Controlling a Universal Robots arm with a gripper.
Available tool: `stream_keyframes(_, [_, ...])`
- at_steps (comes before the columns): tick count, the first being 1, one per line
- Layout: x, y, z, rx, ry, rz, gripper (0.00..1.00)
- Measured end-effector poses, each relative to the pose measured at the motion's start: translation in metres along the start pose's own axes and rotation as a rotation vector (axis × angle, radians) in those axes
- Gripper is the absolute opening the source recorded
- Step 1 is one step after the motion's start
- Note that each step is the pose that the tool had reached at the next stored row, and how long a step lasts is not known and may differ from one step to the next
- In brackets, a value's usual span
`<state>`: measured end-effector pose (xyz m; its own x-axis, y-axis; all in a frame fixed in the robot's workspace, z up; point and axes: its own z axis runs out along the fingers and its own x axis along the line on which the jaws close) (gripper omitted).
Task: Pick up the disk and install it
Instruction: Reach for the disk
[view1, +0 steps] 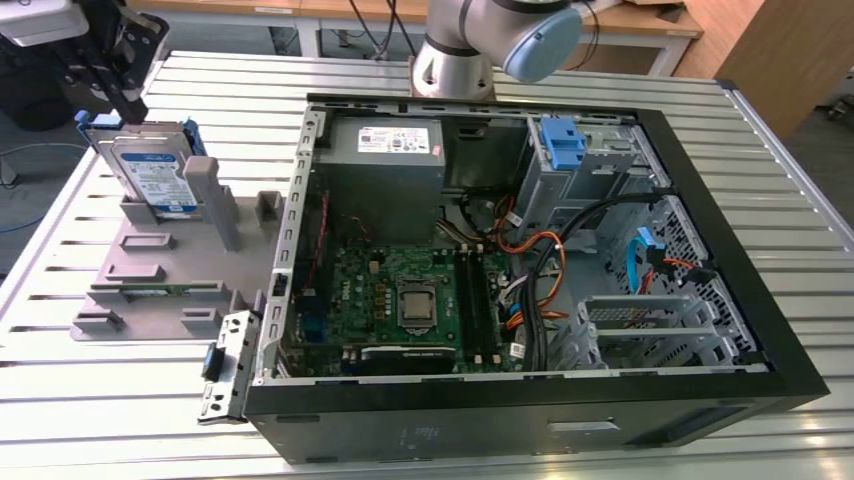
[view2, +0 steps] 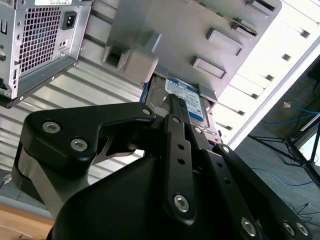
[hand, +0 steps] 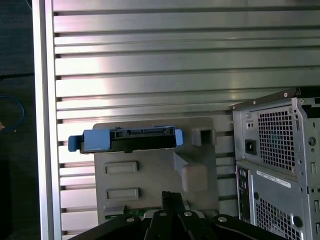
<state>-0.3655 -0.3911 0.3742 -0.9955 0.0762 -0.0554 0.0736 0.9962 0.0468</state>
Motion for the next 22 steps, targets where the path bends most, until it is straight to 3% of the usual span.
stream_keyframes(17, [0.0043, -0.0003, 0.0111, 0.0001, 0.0001, 0.000, 0.11])
stream_keyframes(22, [0.0045, -0.0003, 0.0115, 0.0002, 0.0002, 0.000, 0.11])
